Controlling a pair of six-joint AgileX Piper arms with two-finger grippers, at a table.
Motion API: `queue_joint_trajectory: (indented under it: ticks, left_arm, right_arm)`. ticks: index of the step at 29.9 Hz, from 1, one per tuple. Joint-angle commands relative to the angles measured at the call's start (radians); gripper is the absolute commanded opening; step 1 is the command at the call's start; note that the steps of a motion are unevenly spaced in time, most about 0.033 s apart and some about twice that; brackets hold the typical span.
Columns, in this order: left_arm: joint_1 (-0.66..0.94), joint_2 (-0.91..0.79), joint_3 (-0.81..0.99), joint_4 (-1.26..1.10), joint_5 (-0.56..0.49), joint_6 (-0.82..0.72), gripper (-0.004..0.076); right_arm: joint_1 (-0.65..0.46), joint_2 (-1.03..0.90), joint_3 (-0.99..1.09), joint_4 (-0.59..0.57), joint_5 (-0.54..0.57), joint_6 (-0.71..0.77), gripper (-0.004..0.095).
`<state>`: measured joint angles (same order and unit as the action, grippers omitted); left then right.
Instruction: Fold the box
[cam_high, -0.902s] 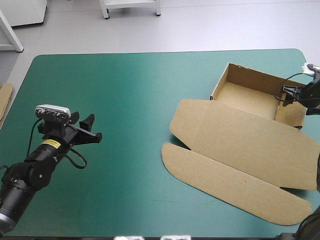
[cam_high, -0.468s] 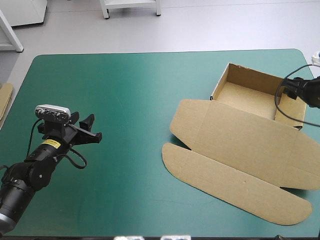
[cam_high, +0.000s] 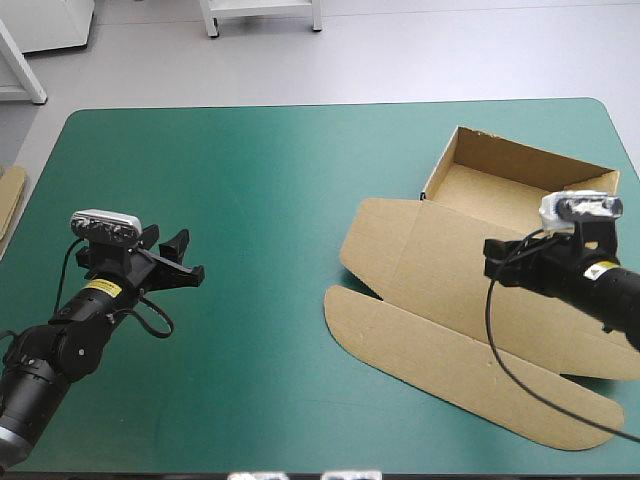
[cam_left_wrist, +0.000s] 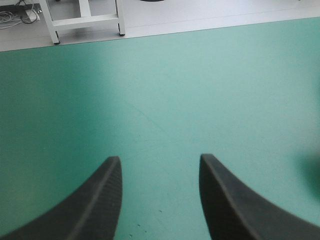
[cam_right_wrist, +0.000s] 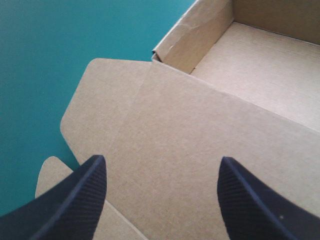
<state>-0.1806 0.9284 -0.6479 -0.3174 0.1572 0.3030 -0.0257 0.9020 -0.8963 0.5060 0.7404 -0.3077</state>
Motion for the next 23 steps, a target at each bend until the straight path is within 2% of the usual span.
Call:
queue_joint_trajectory:
  ticks: [1, 7, 14, 20, 23]
  left_arm:
    - [0.002, -0.015, -0.026, -0.018, -0.053, 0.004, 0.0347]
    - [0.002, -0.015, -0.026, -0.018, -0.02, 0.004, 0.0347]
    - [0.002, -0.015, -0.026, -0.027, -0.025, 0.004, 0.0347]
    - [0.002, -0.015, -0.026, -0.034, -0.024, -0.003, 0.0347]
    - [0.002, -0.015, -0.026, -0.059, -0.011, -0.003, 0.0347]
  right_arm:
    - [0.103, -0.078, 0.101, 0.037, -0.201, -0.047, 0.0543]
    - [0.21, -0.11, 0.249, 0.037, -0.363, -0.087, 0.0511]
    - [0.241, -0.11, 0.311, 0.035, -0.509, -0.172, 0.0511]
    - [0.243, -0.095, 0.32, 0.04, -0.524, -0.204, 0.0508]
    - [0.257, -0.085, 0.32, 0.095, -0.524, -0.21, 0.0509]
